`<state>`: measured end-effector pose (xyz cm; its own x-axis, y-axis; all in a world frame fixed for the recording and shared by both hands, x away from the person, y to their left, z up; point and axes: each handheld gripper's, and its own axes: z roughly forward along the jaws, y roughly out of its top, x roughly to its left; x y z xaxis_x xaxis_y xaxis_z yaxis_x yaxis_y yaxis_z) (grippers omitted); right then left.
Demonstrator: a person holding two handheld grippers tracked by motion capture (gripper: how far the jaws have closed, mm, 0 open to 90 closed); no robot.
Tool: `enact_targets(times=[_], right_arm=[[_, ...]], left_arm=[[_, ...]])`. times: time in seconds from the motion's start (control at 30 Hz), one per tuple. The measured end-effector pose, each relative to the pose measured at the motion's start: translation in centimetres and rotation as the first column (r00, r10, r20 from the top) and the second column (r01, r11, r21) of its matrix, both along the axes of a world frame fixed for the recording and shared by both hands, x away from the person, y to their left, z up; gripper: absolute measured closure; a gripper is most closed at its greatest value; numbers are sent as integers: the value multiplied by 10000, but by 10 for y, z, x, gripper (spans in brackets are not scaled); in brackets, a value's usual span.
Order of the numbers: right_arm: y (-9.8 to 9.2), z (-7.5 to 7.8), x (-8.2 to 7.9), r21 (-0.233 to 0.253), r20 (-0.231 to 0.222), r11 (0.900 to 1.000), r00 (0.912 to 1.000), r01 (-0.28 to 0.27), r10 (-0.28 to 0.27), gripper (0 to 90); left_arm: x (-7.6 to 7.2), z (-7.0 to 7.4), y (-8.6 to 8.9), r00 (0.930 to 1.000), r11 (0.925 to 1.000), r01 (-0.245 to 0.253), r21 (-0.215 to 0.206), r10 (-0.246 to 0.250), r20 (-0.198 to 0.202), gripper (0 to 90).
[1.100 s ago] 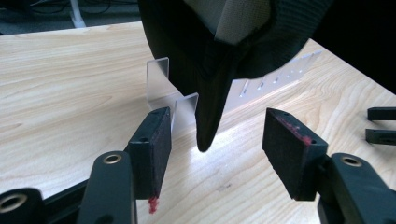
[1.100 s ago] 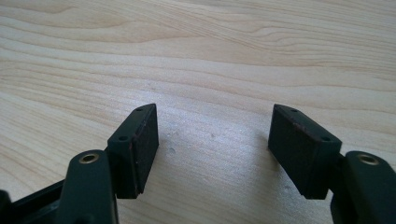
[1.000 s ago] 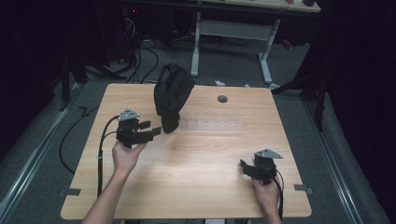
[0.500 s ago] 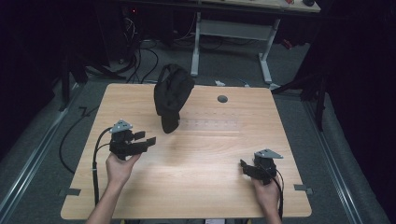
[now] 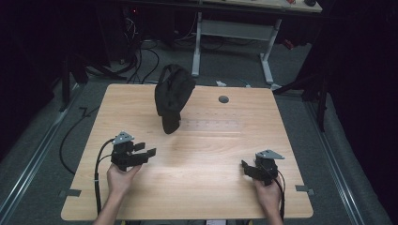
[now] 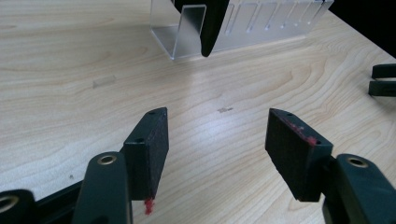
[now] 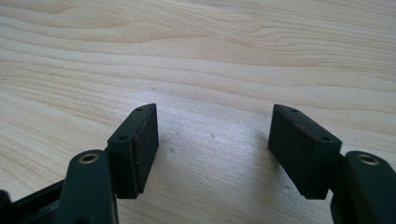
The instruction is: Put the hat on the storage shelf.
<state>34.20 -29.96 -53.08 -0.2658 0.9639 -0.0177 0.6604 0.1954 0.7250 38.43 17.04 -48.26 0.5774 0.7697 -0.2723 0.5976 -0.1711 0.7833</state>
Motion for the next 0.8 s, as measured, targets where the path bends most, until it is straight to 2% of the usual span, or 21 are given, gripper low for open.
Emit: enact_targets(times=[0.3,0.6,0.8], right_arm=[[0,0,0,-6,-1,10000,10000,-1,1,335],[0,0,0,-8,2,10000,10000,-1,1,335],[0,0,0,-6,-1,10000,10000,2,-2,335]], left_arm=[[-6,-15,0,9996,9996,-156,229,161,-234,392],[-8,-35,-3,9983,9959,-308,856,349,-470,386],[-9,-43,-5,9979,9901,-450,1332,508,-405,379]])
